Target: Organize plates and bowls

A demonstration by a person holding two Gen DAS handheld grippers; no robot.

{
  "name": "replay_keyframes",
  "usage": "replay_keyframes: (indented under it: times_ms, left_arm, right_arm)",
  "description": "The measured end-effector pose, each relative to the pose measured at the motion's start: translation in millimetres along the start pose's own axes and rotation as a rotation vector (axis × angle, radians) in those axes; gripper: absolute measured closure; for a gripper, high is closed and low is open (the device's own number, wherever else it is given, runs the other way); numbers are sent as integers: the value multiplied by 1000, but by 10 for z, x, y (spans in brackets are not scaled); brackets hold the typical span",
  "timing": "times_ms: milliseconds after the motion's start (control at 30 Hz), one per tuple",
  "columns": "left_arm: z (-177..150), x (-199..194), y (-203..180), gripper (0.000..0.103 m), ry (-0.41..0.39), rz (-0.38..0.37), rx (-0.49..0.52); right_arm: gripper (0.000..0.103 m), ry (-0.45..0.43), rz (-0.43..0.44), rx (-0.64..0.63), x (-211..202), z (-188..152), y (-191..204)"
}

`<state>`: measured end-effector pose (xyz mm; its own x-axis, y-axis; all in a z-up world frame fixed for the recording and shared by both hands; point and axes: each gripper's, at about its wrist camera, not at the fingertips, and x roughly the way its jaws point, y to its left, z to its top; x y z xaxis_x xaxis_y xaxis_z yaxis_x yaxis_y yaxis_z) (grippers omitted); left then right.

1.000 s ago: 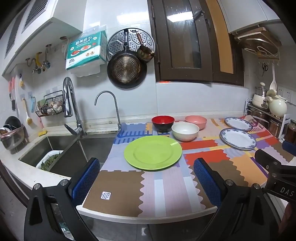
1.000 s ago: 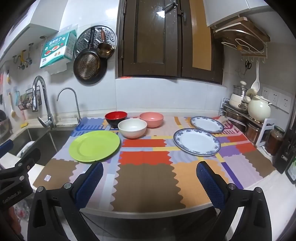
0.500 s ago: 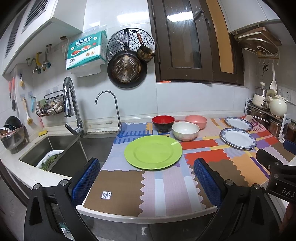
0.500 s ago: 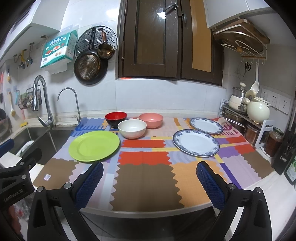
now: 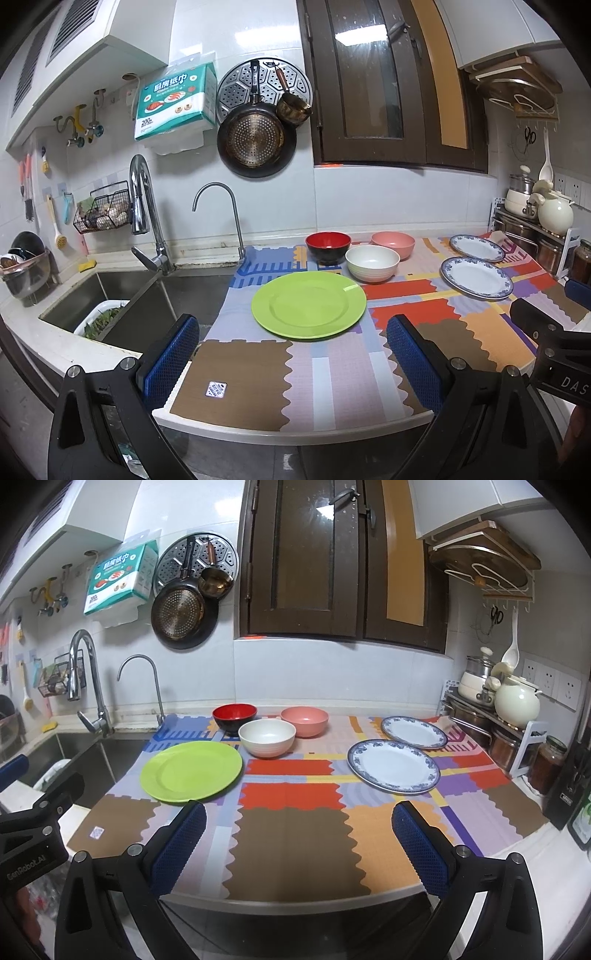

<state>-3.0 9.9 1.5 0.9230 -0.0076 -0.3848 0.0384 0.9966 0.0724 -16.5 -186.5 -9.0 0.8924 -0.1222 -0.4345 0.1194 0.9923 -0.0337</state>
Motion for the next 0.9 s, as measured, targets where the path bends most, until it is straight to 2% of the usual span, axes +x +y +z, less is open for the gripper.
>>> replay_keyframes:
  times_ms: [900]
  left_arm:
    - [19, -72, 9, 0, -12, 0, 3]
  right_arm:
    - [1, -8, 1, -4, -35, -21, -3]
